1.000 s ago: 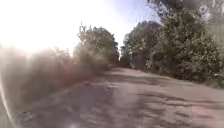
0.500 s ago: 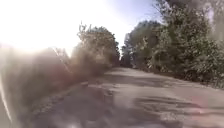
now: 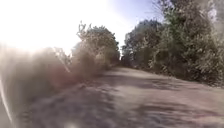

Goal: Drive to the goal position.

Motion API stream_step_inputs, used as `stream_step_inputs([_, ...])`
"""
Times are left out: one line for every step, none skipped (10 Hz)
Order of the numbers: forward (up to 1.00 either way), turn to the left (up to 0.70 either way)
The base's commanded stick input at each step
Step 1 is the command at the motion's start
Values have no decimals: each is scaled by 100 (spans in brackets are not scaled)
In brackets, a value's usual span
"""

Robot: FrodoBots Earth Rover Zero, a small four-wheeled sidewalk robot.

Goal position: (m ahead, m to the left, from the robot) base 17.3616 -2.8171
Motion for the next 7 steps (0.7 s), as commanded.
stream_step_inputs([70, 0])
stream_step_inputs([70, 0])
stream_step_inputs([70, 0])
stream_step_inputs([70, 0])
stream_step_inputs([70, 0])
stream_step_inputs([70, -1])
stream_step_inputs([70, -3])
